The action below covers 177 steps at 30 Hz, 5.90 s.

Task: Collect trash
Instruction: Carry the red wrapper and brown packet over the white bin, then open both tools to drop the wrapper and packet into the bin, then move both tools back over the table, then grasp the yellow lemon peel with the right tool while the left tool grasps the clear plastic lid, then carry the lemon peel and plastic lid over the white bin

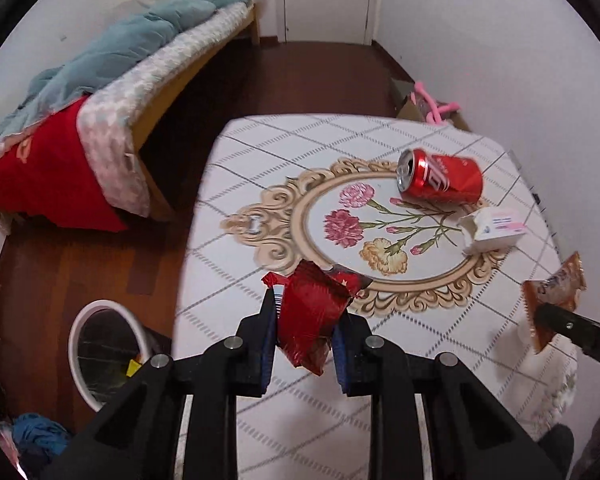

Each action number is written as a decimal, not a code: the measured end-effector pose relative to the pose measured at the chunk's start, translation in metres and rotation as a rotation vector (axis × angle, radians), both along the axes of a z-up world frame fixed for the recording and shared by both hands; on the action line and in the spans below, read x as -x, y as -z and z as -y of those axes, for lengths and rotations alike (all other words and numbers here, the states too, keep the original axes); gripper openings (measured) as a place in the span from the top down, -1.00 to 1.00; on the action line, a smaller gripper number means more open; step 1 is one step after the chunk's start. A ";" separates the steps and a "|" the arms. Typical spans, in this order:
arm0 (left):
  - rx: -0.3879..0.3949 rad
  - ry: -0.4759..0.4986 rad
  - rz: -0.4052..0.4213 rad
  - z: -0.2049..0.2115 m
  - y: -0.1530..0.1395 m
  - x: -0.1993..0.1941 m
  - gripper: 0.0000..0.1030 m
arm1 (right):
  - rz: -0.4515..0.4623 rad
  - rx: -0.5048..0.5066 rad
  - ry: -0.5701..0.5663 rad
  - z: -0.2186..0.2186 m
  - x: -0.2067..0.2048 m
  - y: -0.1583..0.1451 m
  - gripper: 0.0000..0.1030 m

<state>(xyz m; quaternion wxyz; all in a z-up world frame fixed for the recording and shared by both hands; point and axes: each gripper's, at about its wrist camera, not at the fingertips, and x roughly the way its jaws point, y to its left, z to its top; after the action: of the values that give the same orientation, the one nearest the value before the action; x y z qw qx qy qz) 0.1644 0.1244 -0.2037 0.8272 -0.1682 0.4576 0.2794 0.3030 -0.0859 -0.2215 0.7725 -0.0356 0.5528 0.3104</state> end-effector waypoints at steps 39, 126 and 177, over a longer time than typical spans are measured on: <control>0.479 -0.573 0.021 -0.285 0.144 0.336 0.41 | -0.319 0.168 -0.643 -0.437 0.291 0.182 0.81; 0.055 0.020 -0.227 0.061 0.093 -0.058 -0.96 | 0.012 0.190 0.147 0.108 -0.094 0.031 -0.28; 0.048 0.273 -0.045 0.147 0.032 -0.050 0.25 | 0.039 0.027 0.087 0.151 0.005 0.017 0.82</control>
<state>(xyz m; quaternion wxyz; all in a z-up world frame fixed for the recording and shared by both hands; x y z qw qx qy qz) 0.2145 -0.0228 -0.2358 0.8428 -0.1177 0.5013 0.1568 0.2984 -0.2370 -0.2386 0.7953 -0.0282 0.5428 0.2683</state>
